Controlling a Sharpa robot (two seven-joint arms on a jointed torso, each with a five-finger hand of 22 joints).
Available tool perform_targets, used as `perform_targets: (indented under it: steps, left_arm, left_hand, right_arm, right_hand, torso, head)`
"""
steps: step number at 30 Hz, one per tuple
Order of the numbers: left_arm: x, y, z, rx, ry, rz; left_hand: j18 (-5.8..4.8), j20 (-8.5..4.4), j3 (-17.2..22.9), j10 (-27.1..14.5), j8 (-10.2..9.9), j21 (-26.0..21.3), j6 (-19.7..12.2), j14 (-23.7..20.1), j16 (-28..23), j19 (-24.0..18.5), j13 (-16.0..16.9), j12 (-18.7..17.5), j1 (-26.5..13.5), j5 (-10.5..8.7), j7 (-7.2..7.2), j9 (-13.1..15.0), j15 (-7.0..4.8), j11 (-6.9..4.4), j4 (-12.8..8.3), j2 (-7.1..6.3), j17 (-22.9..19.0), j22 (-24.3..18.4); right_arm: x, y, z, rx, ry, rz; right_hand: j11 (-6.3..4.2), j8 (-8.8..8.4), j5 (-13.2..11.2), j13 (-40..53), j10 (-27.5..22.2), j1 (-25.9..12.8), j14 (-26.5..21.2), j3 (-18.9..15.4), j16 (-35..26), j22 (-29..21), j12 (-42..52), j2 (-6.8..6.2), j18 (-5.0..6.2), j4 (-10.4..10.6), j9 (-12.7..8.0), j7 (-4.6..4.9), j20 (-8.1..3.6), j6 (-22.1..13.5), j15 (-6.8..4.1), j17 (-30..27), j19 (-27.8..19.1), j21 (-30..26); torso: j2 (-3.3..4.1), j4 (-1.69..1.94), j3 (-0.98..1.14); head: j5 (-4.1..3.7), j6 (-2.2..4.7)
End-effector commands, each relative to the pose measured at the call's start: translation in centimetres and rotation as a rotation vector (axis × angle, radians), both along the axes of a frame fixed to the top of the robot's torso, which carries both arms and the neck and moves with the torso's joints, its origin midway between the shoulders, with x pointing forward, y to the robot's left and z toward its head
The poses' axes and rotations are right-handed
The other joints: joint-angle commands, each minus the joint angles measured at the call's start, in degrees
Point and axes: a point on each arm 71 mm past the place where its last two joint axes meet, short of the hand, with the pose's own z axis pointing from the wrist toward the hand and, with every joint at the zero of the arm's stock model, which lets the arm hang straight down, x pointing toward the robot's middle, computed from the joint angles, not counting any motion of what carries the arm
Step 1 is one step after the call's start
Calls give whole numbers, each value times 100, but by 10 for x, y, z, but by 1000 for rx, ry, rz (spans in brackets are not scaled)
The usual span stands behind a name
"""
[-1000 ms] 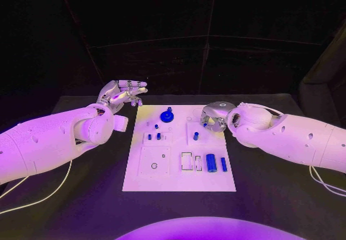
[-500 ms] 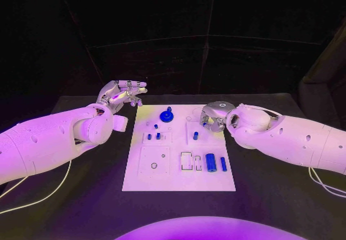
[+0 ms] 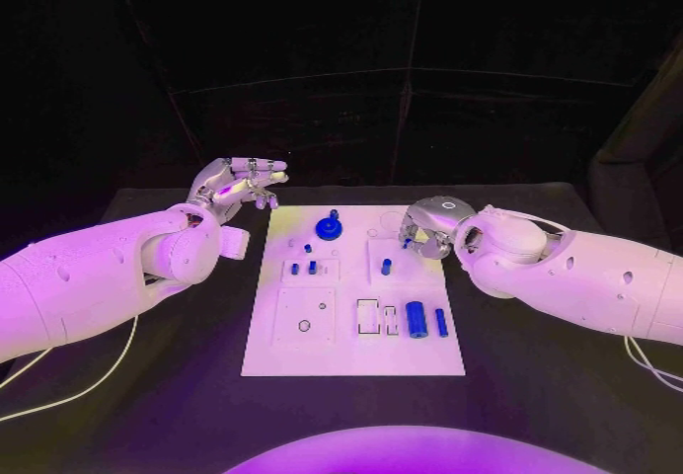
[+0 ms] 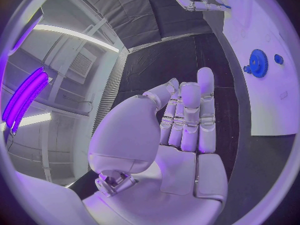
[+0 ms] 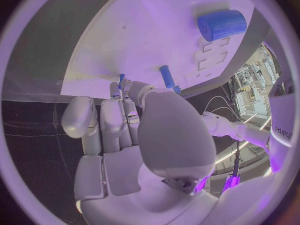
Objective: Assemble the parts on the task board
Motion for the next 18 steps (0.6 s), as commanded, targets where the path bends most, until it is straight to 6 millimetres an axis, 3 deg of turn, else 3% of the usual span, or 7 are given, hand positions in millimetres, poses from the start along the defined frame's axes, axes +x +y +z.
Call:
perform_targets:
  steps: [1, 10, 18]
  left_arm:
    - [0, 0, 2, -13, -4, -13]
    - [0, 1, 2, -13, -4, -13]
    - [-1, -1, 2, -15, -4, -18]
  left_hand:
    - [31, 5, -50, -45, 26, -26, -54, -51, -24, -26, 7, 30, -79, 13, -4, 2, 1, 1, 4, -11, -7, -9]
    - [31, 7, -57, -51, 31, -29, -60, -53, -25, -27, 9, 38, -90, 13, -3, 2, 2, 2, 6, -15, -13, -11]
    - [31, 7, -57, -51, 31, -29, -60, -53, -25, -27, 9, 38, -90, 13, -3, 2, 2, 2, 6, -15, -13, -11]
  right_arm:
    - [-3, -2, 9, 61, -51, -17]
    - [-19, -1, 21, 156, -71, 1]
    - [-38, 30, 32, 214, -75, 92]
  right_hand:
    - [-10, -6, 14, 10, 40, -68, 120, 5, -29, 10, -22, -17, 3, -42, -6, 7, -2, 19, -32, -5, 21, 28]
    - [-8, -13, 7, 9, 38, -88, 126, 9, -7, 37, -30, -30, -2, -59, -9, 8, -2, 19, -31, 16, 30, 43]
    - [-8, -17, 6, 9, 38, -95, 128, 14, 0, 44, -35, -39, -2, -75, -10, 9, -3, 20, -31, 20, 32, 48]
  torso:
    - [-8, 1, -7]
    - [-4, 4, -9]
    - [0, 18, -9]
  head:
    - [-12, -1]
    - [2, -5]
    - [90, -18]
